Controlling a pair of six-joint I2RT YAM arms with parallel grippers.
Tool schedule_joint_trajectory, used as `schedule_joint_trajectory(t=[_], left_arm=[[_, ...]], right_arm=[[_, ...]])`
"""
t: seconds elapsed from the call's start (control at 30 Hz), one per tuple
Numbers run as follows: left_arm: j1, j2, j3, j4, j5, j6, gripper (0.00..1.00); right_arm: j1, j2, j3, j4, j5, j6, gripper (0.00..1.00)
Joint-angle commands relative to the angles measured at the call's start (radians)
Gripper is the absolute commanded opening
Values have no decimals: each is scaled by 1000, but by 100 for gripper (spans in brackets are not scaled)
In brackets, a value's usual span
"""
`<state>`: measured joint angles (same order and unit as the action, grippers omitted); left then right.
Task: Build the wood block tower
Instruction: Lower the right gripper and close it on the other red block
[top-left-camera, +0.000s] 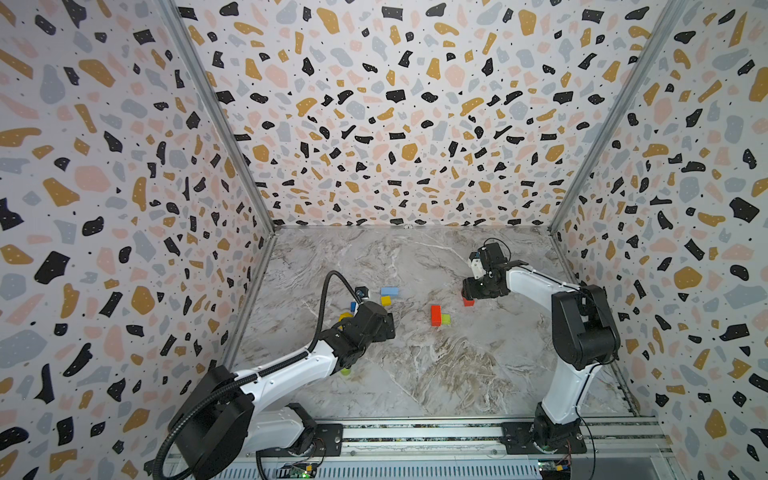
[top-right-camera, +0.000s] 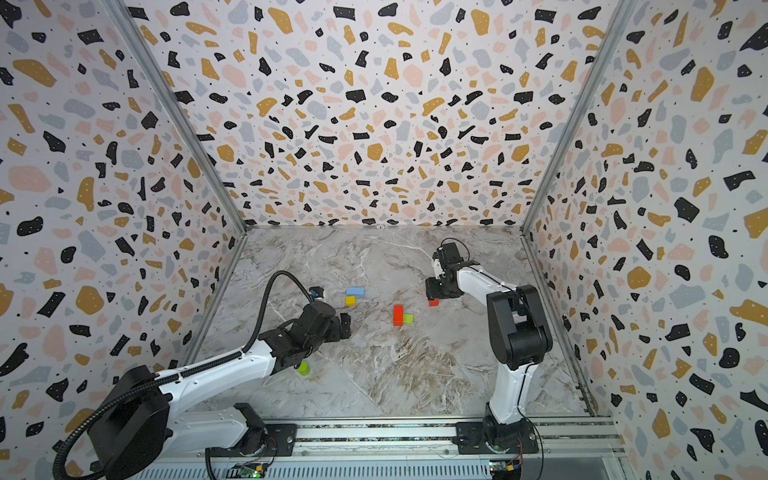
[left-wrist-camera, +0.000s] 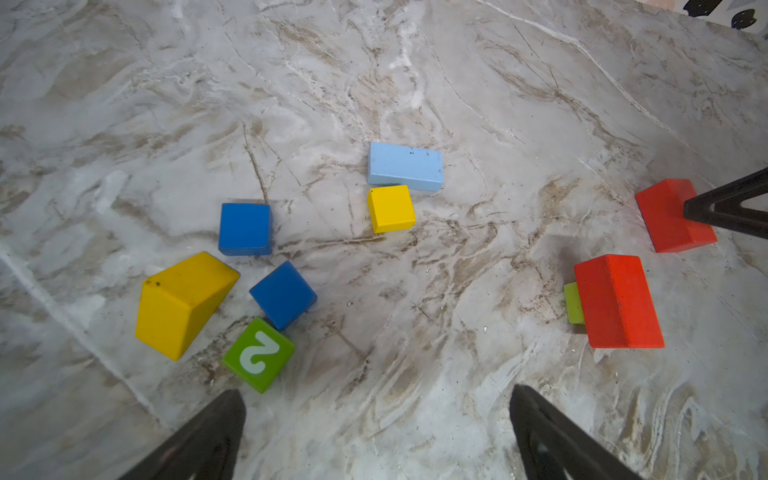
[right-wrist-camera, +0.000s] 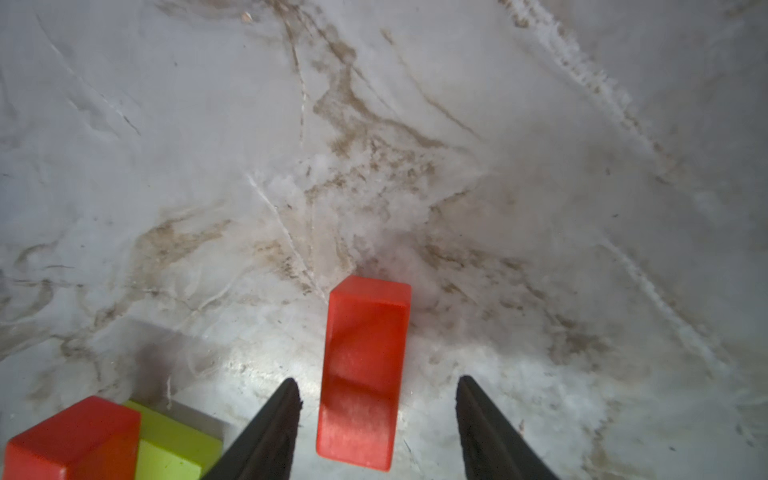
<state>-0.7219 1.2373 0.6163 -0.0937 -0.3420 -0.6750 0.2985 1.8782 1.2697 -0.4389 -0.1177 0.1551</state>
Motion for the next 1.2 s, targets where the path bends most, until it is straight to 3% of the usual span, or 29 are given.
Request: schedule_joint_trajectory(t=[0.0, 0.53, 0.87, 1.17], left_arm=[[13, -1, -18, 86, -6, 24, 100], [90, 88, -56, 149, 123, 40, 100], [100, 79, -66, 156, 119, 43, 100], [127, 43, -90, 153, 126, 51, 100]], right_arm=[[16, -2, 45, -62, 42, -15, 62], [34, 37, 72, -98, 55, 11, 41], [44, 23, 74, -108, 71, 39, 23], [67, -75, 5, -92, 12, 144, 16]])
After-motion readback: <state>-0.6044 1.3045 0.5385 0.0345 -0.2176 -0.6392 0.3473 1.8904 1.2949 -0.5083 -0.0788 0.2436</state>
